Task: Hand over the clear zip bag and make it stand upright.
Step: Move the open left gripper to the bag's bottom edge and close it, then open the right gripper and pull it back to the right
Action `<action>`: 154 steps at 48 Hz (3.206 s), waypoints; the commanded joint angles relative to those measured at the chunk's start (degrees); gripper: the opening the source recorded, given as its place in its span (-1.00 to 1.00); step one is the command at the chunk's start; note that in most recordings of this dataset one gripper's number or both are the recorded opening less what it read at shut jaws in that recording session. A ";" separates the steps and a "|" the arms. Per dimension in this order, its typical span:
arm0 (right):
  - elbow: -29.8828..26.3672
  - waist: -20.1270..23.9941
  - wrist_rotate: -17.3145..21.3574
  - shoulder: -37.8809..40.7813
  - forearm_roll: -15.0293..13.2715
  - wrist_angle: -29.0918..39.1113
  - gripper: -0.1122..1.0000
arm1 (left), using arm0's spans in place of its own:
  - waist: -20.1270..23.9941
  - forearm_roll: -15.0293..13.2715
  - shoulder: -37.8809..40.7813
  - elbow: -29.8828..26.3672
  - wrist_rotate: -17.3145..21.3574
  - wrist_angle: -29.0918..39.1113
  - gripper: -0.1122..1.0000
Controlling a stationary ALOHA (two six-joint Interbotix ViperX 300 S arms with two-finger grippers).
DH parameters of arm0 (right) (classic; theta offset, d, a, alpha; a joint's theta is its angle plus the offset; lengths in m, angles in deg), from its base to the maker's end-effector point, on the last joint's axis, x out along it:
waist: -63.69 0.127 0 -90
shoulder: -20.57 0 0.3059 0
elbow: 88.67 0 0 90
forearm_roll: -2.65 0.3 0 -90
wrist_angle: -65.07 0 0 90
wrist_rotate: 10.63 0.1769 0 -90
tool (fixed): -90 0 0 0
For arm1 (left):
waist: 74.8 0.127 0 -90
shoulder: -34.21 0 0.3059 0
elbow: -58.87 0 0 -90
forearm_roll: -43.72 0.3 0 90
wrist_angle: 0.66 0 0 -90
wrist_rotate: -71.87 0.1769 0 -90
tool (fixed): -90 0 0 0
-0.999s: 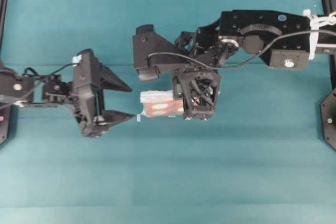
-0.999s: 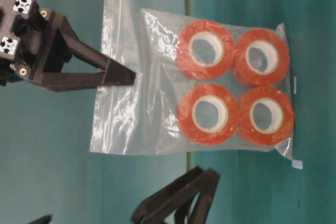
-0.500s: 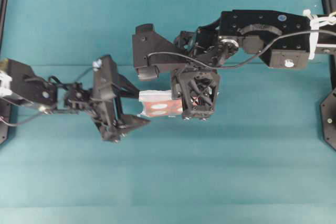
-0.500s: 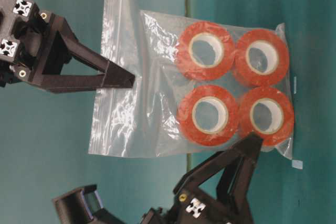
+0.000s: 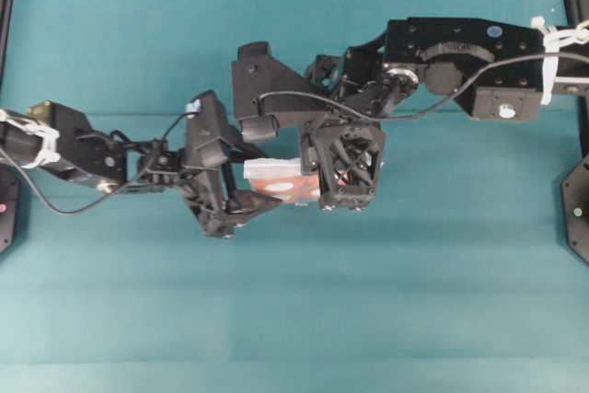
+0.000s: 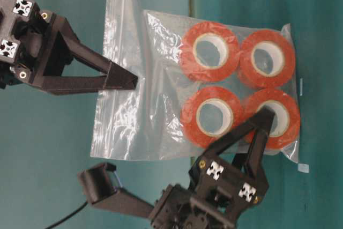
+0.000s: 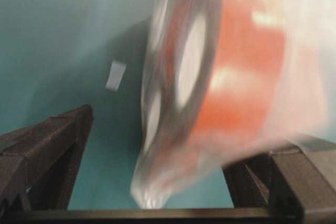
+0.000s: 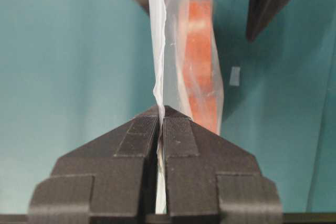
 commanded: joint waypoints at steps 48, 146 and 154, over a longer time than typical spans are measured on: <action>-0.35 0.18 1.93 -1.41 0.26 -0.26 -0.77 | -0.70 0.00 1.67 -3.08 7.29 0.00 -0.35; 9.67 -0.70 4.13 -18.72 0.88 -9.14 0.65 | -1.85 0.00 1.32 -2.37 8.00 0.62 -0.35; 11.78 -0.79 5.01 -21.53 0.88 -9.23 0.65 | -1.85 0.09 1.32 -2.46 8.09 0.53 -0.35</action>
